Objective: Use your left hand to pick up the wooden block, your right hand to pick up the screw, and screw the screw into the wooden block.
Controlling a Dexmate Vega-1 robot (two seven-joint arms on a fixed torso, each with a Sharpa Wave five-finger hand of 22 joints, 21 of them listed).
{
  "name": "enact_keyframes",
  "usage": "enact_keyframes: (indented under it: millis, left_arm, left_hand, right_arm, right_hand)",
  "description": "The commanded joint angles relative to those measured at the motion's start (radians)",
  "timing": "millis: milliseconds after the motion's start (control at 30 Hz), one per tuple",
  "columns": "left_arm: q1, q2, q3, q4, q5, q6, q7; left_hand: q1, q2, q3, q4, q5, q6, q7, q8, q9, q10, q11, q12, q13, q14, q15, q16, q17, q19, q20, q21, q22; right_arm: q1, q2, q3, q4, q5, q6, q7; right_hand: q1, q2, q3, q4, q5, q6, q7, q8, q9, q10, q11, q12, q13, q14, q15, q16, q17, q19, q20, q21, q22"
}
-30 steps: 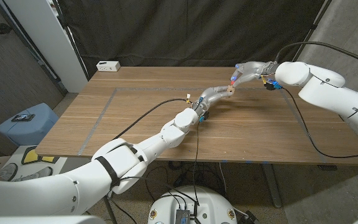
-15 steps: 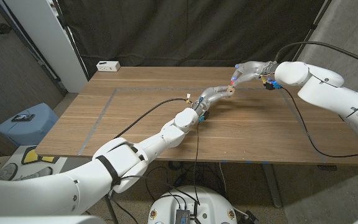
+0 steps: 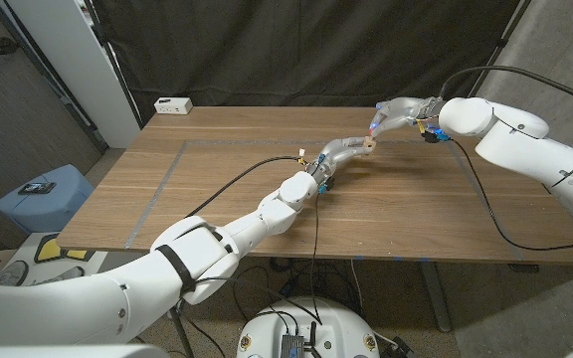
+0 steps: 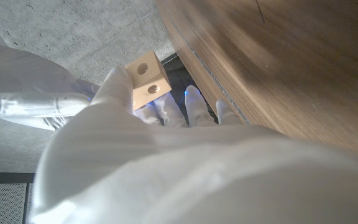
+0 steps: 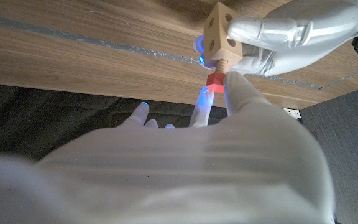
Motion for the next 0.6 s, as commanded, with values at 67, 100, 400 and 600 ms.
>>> enact_keyframes:
  millis: [67, 100, 400, 600]
  left_arm:
    - [-0.021, -0.02, -0.003, 0.056, -0.01, -0.025, -0.009]
    - [-0.023, -0.023, -0.003, 0.062, -0.011, -0.027, -0.01]
    - [-0.04, -0.039, -0.003, 0.105, -0.016, -0.039, -0.015]
    - [-0.046, -0.046, -0.005, 0.121, -0.022, -0.041, -0.016]
  left_hand:
    - [0.017, 0.002, 0.003, -0.004, 0.007, 0.02, -0.008, 0.01, 0.002, 0.011, -0.001, 0.006, 0.001, 0.007, -0.07, 0.001, 0.002, -0.002, -0.006, 0.009, 0.003]
    - [0.019, 0.002, 0.003, -0.005, 0.007, 0.021, -0.007, 0.01, 0.002, 0.011, -0.001, 0.006, 0.001, 0.006, -0.071, 0.001, 0.002, -0.002, -0.007, 0.009, 0.003]
    - [0.032, 0.002, 0.007, -0.009, 0.007, 0.031, -0.006, 0.014, 0.002, 0.019, -0.002, 0.008, 0.002, 0.004, -0.074, 0.001, 0.002, -0.002, -0.008, 0.009, 0.003]
    - [0.043, 0.0, 0.01, -0.012, 0.006, 0.04, -0.008, 0.018, 0.002, 0.023, -0.003, 0.008, 0.002, 0.004, -0.076, 0.0, 0.002, -0.003, -0.008, 0.009, 0.003]
  right_arm:
    - [0.02, 0.016, -0.014, 0.028, -0.005, 0.006, 0.009]
    - [0.022, 0.016, -0.015, 0.03, -0.006, 0.007, 0.01]
    - [0.026, 0.021, -0.019, 0.04, -0.009, 0.015, 0.012]
    - [0.026, 0.022, -0.02, 0.039, -0.011, 0.009, 0.01]
  right_hand:
    - [-0.012, 0.003, -0.001, 0.009, 0.001, 0.009, -0.005, 0.01, 0.006, 0.01, 0.002, 0.006, 0.001, 0.008, 0.001, 0.006, 0.003, 0.01, 0.0, 0.005, 0.002]
    - [-0.015, 0.004, -0.002, 0.01, 0.0, 0.009, -0.007, 0.012, 0.007, 0.013, 0.006, 0.006, 0.001, 0.009, 0.003, 0.007, 0.003, 0.011, 0.001, 0.006, 0.002]
    - [-0.032, 0.01, -0.009, 0.017, 0.0, 0.015, -0.021, 0.024, 0.016, 0.023, 0.009, 0.008, 0.002, 0.013, 0.007, 0.008, 0.005, 0.015, 0.002, 0.006, 0.002]
    - [-0.043, 0.012, -0.013, 0.021, -0.001, 0.014, -0.027, 0.028, 0.02, 0.026, 0.012, 0.008, 0.002, 0.016, 0.011, 0.009, 0.006, 0.016, 0.004, 0.006, 0.003]
